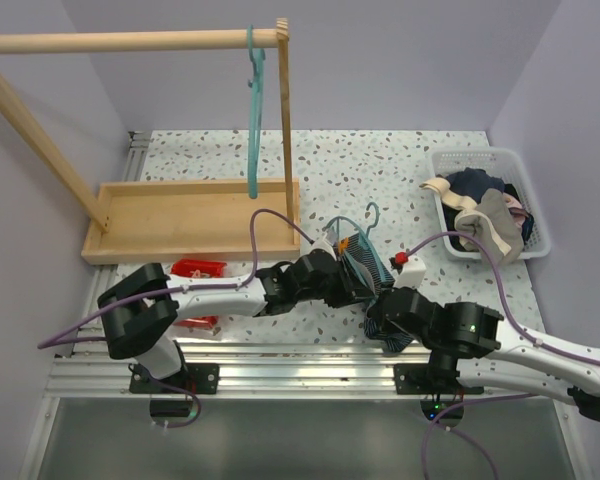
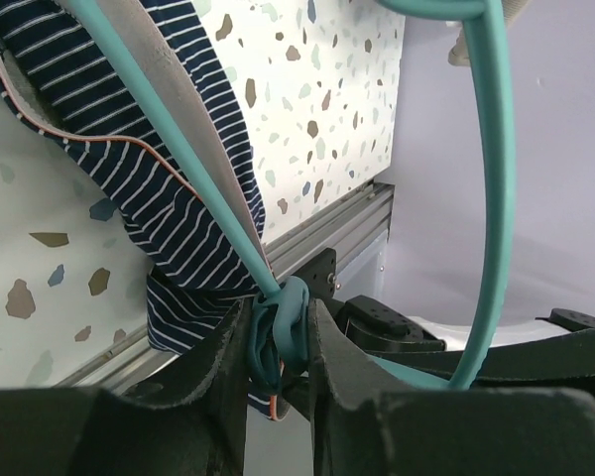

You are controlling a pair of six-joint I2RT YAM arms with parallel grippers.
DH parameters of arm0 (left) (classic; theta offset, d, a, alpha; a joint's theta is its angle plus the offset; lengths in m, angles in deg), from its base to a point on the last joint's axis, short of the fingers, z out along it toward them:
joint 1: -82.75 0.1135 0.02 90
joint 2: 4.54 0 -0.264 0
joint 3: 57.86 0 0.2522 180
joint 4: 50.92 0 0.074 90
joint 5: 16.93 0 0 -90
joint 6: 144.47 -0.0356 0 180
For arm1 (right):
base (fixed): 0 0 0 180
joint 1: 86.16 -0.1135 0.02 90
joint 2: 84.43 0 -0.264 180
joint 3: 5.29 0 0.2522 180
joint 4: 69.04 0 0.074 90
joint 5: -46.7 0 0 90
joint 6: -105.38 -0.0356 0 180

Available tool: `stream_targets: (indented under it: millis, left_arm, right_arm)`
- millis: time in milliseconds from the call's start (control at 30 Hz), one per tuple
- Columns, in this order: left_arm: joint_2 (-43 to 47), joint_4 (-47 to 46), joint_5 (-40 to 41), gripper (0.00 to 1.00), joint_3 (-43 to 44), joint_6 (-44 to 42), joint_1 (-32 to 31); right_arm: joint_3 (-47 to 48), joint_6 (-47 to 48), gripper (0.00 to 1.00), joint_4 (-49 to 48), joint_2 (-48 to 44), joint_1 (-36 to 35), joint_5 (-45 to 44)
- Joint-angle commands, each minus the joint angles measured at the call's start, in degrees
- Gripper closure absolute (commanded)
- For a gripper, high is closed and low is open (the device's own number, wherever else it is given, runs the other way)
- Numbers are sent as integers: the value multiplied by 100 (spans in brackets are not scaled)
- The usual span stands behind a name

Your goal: Remove the underwear clipped to the hanger

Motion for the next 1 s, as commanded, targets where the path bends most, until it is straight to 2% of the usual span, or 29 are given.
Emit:
stream_targets:
  millis: [0,167,300,400,500,600,667,700,800,967]
  left_arm:
    - [229,2,-10,100,-94,-69,-2]
    - [667,46,279,100,-375,-25,-2]
    - [1589,-252,920,100,-823,98,94]
    - [1846,1,825,100,-754,-68,226]
    - [1978,808,527,100,-630,-568,235]
    - [2223,1317,376,100,-1033,-1008,226]
    - [2434,1802,674,100,-1455,-1176,226]
    - [2696,2344,884,100,-1604,-1202,226]
    - [3269,2988,1622,100,-2359,-1211,323]
    - [3866,4104,2397,100,-2432,-1132,393]
  right_arm:
    - [272,-19,100,-82,-73,-38,-268]
    - [281,-71,100,84,-126,-29,-338]
    - [246,-212,100,313,-205,-29,-400]
    - [219,-317,100,418,-293,-29,-479]
    - [281,-353,100,541,-381,-29,-584]
    - [307,-291,100,533,-451,-38,-585]
    - [342,-256,100,533,-504,-29,-550]
    - [351,-273,100,550,-521,-29,-550]
    - [369,-230,100,542,-618,-29,-514]
    - [369,-186,100,586,-636,-29,-453]
